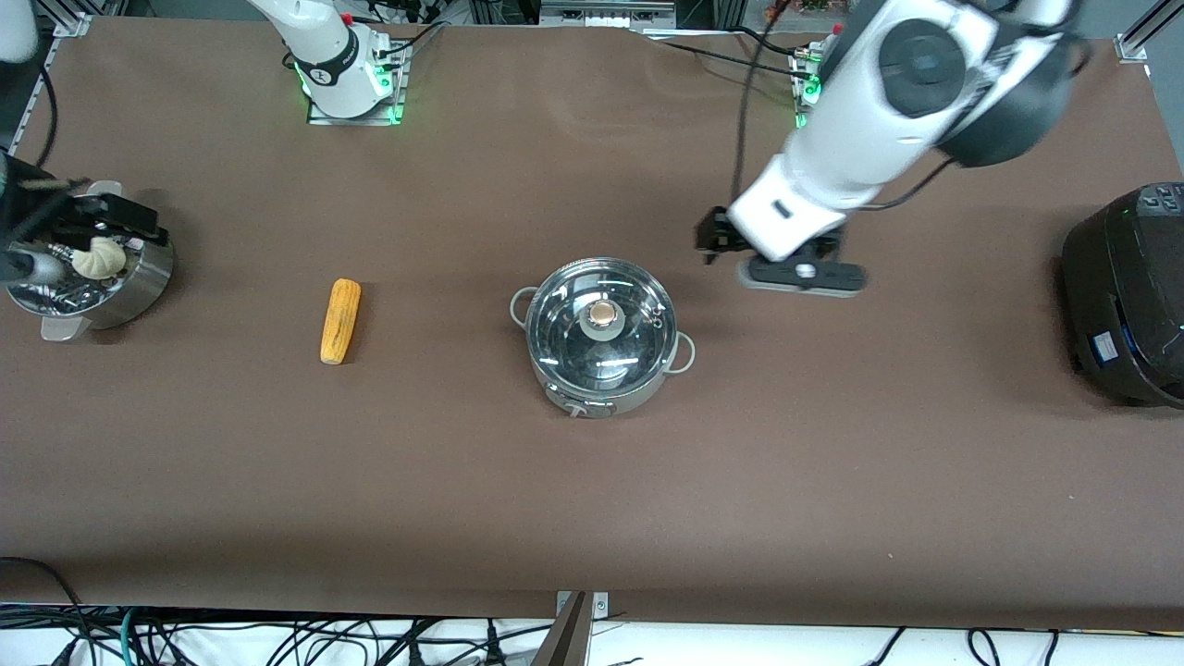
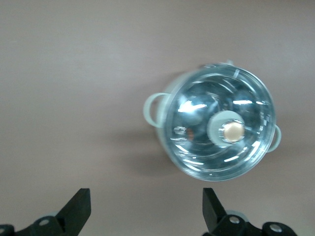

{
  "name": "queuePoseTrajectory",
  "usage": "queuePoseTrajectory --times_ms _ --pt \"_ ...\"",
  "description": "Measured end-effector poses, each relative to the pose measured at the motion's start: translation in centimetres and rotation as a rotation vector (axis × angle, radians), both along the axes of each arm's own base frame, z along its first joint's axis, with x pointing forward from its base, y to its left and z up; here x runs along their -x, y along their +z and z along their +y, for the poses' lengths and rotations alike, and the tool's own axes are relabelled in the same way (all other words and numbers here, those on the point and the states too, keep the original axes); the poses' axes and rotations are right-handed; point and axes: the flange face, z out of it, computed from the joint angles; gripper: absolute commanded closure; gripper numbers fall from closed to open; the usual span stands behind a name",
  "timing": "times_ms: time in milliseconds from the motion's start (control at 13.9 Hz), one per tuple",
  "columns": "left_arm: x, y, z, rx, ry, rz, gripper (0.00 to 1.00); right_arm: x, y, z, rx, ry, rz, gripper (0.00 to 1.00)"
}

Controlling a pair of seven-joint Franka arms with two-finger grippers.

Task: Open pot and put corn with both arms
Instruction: 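Move the left gripper to the lid knob while the right gripper reaches the corn, then grasp the lid knob with the left gripper while the right gripper grasps the corn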

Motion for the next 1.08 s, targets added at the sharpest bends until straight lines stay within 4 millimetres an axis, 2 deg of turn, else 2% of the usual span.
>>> queuePoseTrajectory --times_ms 216,288,359,719,1078 --pt "1.9 -3.2 -9.1 -0.046 0.031 -0.021 0.0 -2.7 -6.5 0.8 0.007 -0.001 0.012 0.0" --pt "2.0 -4.1 -11.1 -0.04 0.05 -0.026 0.0 -3.1 -8.9 0.9 0.011 -0.017 0.005 0.0" --pt "1.8 -5.1 -12.1 -0.031 0.055 -0.027 0.0 -3.0 -11.0 1.0 0.016 -0.038 0.014 0.0" --pt "1.1 -10.2 -14.9 -0.019 0.038 -0.054 0.0 -0.6 -18.3 2.3 -0.002 -0.143 0.053 0.0" --pt "-0.1 -13.0 -14.7 -0.064 0.026 -0.099 0.0 2.2 -24.9 8.0 0.009 -0.24 -0.003 0.0"
